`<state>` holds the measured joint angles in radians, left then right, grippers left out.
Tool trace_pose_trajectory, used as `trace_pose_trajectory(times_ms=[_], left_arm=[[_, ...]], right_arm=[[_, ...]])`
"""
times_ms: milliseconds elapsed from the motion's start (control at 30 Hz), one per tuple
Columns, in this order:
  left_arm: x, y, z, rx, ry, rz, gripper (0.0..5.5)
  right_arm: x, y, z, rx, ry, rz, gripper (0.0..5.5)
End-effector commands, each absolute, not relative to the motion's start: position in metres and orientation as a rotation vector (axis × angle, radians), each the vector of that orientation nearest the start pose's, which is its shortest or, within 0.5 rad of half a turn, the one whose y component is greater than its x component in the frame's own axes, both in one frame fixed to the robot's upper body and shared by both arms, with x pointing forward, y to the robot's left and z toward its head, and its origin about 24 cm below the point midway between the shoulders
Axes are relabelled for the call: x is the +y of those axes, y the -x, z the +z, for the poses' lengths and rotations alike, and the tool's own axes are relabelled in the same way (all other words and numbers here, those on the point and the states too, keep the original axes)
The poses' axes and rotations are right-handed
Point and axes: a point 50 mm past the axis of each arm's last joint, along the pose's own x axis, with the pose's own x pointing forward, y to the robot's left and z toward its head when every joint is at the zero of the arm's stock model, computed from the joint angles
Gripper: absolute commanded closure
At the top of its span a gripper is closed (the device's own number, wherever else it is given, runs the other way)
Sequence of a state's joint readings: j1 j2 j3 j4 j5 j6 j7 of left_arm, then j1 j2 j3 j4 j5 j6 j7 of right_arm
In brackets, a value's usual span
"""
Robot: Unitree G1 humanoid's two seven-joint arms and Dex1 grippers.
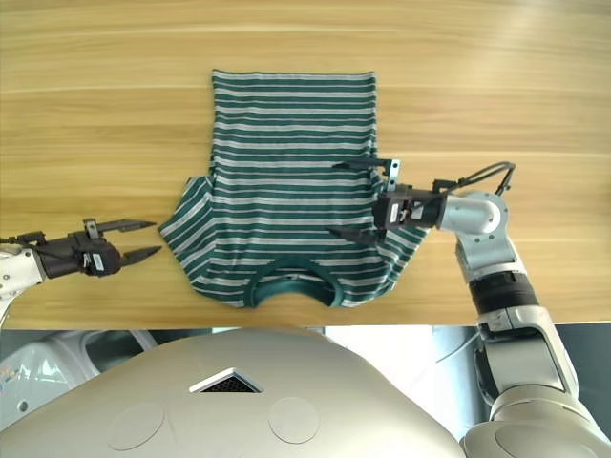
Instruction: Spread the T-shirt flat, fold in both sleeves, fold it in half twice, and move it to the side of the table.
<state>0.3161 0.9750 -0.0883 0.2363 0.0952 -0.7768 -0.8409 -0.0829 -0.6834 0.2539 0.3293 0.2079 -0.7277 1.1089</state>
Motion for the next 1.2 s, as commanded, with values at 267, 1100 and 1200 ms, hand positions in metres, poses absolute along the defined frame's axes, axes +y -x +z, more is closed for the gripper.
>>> trace_pose_trajectory(times_ms=[267,1100,1200], left_arm=[[0.292,-0.150,0.026,0.361,-1.119,-1.193,3.30],[0.265,-0.162,0.019,0.334,-1.103,-1.270,5.48],[0.266,-0.163,0.019,0.325,-1.104,-1.258,5.48]], right_arm=[[-0.209,-0.210,0.048,-0.091,0.631,1.325,0.10],[-0.207,-0.201,0.049,-0.105,0.630,1.330,0.10],[-0.207,-0.202,0.049,-0.105,0.630,1.327,0.10]])
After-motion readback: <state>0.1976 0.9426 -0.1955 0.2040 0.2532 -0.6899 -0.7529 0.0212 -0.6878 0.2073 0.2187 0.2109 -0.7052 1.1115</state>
